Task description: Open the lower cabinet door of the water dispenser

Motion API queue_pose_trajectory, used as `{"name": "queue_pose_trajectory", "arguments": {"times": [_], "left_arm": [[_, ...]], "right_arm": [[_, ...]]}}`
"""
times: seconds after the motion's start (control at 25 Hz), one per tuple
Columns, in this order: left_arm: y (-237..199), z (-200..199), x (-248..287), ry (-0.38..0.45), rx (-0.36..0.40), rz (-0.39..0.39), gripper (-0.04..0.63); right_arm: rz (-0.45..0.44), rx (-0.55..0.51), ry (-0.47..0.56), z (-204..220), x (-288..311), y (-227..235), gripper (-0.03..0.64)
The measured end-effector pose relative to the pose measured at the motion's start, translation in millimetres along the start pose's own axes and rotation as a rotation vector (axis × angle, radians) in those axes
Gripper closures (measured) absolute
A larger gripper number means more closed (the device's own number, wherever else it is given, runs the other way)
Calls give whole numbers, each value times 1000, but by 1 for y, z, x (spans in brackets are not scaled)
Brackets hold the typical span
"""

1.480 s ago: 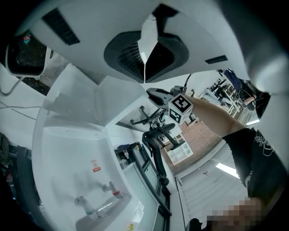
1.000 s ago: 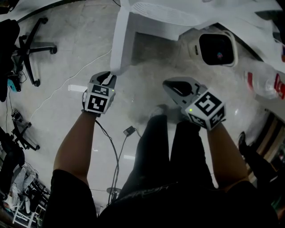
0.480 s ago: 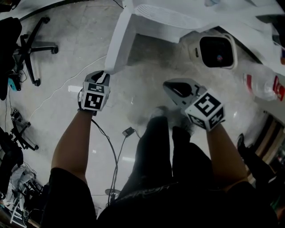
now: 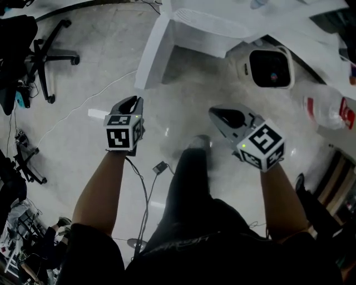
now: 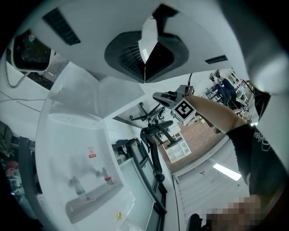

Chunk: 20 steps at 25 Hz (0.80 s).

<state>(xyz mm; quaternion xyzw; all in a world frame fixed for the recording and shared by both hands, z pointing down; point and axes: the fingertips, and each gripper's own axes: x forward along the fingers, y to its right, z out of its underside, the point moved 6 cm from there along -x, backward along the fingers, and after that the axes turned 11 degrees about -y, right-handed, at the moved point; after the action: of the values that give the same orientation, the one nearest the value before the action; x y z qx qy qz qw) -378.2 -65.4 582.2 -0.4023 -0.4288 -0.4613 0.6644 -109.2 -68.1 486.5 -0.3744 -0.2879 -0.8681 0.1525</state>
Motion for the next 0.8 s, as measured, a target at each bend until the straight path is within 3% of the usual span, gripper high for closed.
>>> {"name": "queue_pose_trajectory", "arguments": {"times": [0.12,0.32,0.6,0.8], "left_arm": [[44,-13,-60,157,-34,119,558],[118,-26,-165,361,25,249,589],[238,-10,-344,483,146,454,595],[306,23,-475,584,252,458,595]], "right_arm": [[-21,-21,60,-8,-28,-22,603],[-92,41,177,-18,-93,-77,603],[-183,17,346,-35,-237,-187,603],[-211,20,485,-35,-341,-268,604]]}}
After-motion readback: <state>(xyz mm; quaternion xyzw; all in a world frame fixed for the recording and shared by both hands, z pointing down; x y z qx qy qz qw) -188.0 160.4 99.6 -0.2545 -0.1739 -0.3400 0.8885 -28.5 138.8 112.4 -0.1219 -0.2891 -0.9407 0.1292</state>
